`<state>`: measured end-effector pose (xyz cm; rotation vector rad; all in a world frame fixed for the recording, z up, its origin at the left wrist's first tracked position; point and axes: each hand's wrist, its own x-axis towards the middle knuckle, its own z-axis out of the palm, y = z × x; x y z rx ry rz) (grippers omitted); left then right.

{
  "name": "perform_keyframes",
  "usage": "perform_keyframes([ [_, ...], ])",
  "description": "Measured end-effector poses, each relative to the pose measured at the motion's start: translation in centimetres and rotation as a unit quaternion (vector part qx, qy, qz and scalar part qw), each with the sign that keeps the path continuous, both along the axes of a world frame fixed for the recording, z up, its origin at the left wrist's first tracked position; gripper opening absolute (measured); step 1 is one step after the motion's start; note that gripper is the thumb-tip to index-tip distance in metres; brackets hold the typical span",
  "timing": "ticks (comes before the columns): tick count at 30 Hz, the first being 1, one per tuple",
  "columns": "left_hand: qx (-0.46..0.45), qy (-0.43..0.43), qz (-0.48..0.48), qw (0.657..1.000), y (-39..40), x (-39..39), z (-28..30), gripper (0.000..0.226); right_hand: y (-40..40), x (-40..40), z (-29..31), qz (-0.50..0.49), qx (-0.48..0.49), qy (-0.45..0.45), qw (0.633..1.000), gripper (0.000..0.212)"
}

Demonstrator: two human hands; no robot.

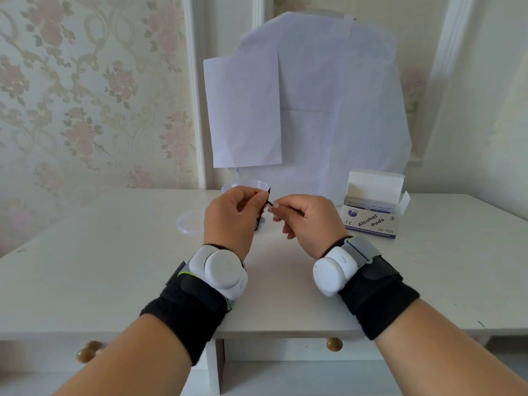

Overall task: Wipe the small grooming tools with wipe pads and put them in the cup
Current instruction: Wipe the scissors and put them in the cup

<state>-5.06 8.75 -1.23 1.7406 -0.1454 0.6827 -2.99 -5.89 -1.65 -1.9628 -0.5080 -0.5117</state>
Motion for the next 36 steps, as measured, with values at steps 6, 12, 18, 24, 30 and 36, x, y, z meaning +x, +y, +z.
perform_keyframes([
  [6, -0.027, -0.023, 0.011, 0.999, -0.1, -0.5, 0.3, 0.011, 0.1, -0.2, 0.1, -0.037, 0.011, -0.048, 0.998, 0.013],
  [12, 0.008, -0.020, 0.030, 0.999, 0.2, -0.3, 0.3, 0.011, 0.0, 0.1, -0.2, -0.019, -0.045, -0.024, 0.999, 0.010],
  [18, 0.029, -0.018, 0.034, 0.999, 0.0, -0.6, 0.4, 0.012, 0.0, -0.1, 0.1, -0.061, -0.146, 0.001, 0.987, 0.023],
  [24, -0.040, -0.028, -0.002, 0.999, -0.3, -1.1, 0.9, 0.010, -0.1, -0.7, 0.7, -0.038, 0.018, 0.059, 0.997, 0.021],
  [30, -0.005, 0.049, -0.073, 0.996, -0.4, -0.6, 0.1, 0.008, -0.9, -0.5, 1.0, -0.005, 0.266, 0.097, 0.959, 0.023],
  [36, 0.023, 0.073, -0.074, 0.994, -0.5, -0.4, -0.1, 0.011, -0.9, -0.3, 0.9, 0.061, 0.351, 0.152, 0.922, 0.013],
])
